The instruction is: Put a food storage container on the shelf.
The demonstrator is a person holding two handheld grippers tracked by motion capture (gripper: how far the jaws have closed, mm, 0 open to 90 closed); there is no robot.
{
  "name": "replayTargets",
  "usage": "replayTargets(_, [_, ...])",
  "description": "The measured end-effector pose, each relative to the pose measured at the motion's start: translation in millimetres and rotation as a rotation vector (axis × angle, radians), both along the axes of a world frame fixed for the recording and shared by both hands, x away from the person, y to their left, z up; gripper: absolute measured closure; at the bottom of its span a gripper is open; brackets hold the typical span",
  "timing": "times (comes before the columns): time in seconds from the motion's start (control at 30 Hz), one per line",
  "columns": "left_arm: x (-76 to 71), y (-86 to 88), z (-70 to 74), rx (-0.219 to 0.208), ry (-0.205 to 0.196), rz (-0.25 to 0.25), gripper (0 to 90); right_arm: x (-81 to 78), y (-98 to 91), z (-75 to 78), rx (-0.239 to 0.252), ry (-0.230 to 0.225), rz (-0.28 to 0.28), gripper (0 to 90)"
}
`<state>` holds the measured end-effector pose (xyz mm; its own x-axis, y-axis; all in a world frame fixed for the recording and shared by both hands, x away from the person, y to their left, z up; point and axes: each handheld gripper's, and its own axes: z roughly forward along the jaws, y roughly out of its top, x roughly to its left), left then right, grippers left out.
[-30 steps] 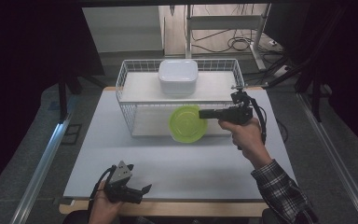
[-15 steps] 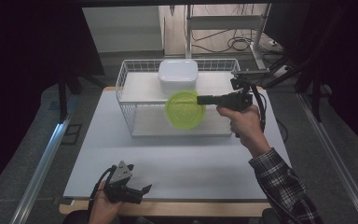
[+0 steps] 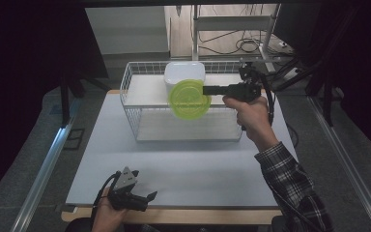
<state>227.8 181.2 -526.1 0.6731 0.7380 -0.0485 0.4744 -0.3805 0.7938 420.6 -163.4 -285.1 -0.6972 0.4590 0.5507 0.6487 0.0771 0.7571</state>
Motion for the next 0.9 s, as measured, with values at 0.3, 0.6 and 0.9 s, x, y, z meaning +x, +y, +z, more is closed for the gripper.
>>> replayTargets(0.3, [-0.2, 0.1, 0.2, -0.004, 0.0, -0.003, 1.5, 10.9, 6.4, 14.6, 0.021, 0.001, -0.02, 82.3])
replayTargets(0.6, [-0.3, 0.0, 0.2, -0.006, 0.003, -0.005, 1.6, 25.7, 11.4, 31.7, 0.039, -0.001, -0.077, 82.2])
replayTargets(0.9, [-0.2, -0.1, 0.0, -0.005, 0.005, -0.006, 1.6, 39.9, 18.9, 39.7, 0.046, -0.004, -0.134, 82.3])
